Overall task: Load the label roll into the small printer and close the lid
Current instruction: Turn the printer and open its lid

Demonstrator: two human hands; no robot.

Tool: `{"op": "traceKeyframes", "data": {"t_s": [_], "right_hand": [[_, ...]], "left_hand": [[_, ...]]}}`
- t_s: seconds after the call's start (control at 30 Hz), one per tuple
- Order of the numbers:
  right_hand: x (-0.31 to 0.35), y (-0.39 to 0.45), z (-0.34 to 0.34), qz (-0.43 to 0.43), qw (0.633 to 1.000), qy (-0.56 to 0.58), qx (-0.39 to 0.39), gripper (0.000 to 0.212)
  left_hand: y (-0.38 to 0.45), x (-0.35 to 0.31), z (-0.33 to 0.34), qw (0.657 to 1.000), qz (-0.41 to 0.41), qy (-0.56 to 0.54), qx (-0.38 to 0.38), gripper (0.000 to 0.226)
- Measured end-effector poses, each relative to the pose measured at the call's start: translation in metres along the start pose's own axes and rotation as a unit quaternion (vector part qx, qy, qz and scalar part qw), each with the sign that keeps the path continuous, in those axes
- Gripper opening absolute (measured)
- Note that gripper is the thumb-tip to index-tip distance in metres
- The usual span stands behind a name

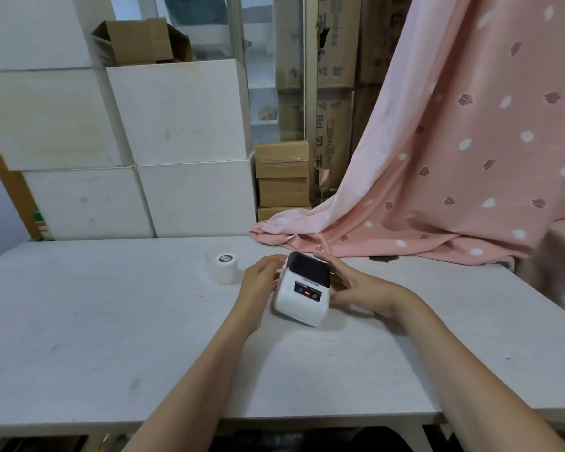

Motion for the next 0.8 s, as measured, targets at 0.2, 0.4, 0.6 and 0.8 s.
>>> {"op": "traceKeyframes", "data": {"t_s": [0.2,0.4,0.6,0.8], "right_hand": [[-0.007,0.003,0.002,-0.006,0.998,-0.051,-0.042,0.094],[-0.008,0.003,-0.001,-0.001,0.998,0.017,-0.059,0.079],[-0.004,-0.007,0.006,0.01,0.999,0.033,0.025,0.092],[-0.006,-0.006,0.008,0.006,1.0,0.023,-0.002,0.099]], "left_hand": [[0.0,0.003,0.002,0.991,0.026,0.126,0.027,0.021],[-0.008,-0.004,0.002,0.983,0.043,0.176,0.008,0.029],[-0.031,-0.008,0.017,0.968,0.028,0.222,0.111,0.086],[-0.046,-0.016,0.029,0.937,0.101,0.311,0.124,0.116]]}}
Point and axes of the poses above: each hand's wrist, its own y-axis towards the middle knuckle, its own z-axis out of the palm, x = y × z, the point moved 8 cm from there along y, towards the middle knuckle
